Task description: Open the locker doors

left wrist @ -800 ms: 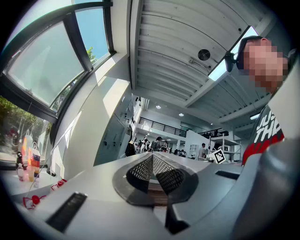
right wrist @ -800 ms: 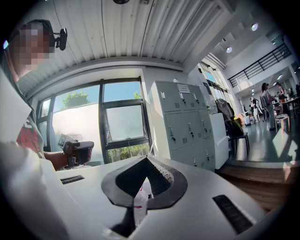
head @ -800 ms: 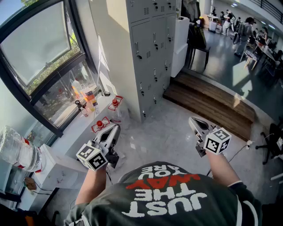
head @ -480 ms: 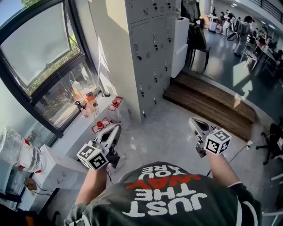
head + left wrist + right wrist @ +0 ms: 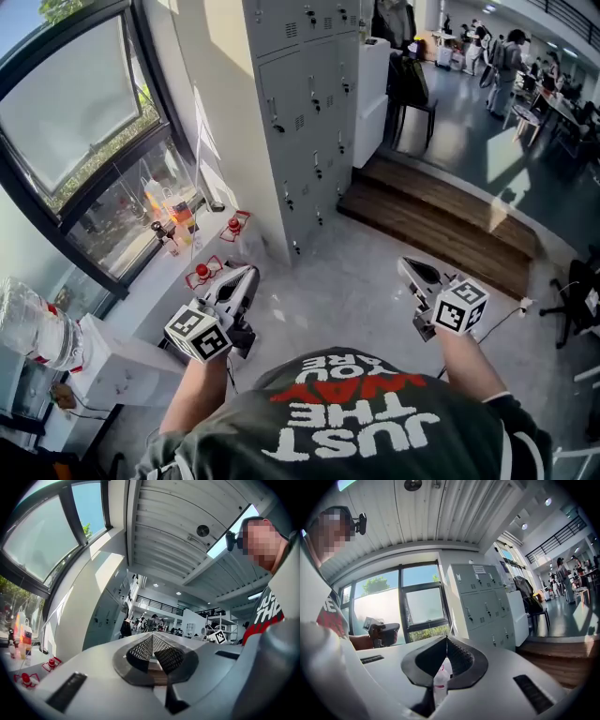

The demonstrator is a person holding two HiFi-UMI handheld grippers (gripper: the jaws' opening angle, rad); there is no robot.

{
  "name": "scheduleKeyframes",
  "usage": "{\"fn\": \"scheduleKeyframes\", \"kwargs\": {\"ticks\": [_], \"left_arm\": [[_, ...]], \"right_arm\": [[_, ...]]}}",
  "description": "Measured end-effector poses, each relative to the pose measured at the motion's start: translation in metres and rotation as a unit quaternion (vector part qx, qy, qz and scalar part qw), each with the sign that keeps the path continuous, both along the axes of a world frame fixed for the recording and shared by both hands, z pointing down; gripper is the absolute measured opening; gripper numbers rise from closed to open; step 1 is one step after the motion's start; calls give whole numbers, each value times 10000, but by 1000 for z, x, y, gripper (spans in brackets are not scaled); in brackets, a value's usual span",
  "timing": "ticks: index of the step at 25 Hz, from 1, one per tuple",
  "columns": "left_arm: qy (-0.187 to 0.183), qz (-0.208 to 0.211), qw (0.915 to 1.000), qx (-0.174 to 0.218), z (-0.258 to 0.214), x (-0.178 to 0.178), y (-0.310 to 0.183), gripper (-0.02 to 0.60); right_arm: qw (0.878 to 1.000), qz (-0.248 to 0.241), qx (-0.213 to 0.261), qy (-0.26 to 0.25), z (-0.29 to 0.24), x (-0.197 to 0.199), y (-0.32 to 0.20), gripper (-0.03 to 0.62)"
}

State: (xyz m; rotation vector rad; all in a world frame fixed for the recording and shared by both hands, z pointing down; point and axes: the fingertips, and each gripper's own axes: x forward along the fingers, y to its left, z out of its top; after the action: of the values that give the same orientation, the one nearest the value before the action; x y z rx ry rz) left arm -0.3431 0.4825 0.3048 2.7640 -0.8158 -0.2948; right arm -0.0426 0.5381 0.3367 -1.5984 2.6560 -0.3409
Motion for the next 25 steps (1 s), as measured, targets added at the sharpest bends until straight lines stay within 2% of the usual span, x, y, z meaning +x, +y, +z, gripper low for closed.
{"fn": "scheduleKeyframes", "kwargs": {"ticks": [16, 19, 25], "left_arm": [[-164, 677, 9976, -13, 7, 191, 33, 8], [-280, 790, 9965, 10, 10, 207, 30, 8], [-258, 799, 9964, -80, 22, 208, -3, 8]], "right_arm": [[9996, 85, -181, -204, 15, 157, 52, 37], [9993, 121, -212, -295, 23, 171, 50, 35], [9986, 117, -404, -333, 37, 174, 21, 37]]}}
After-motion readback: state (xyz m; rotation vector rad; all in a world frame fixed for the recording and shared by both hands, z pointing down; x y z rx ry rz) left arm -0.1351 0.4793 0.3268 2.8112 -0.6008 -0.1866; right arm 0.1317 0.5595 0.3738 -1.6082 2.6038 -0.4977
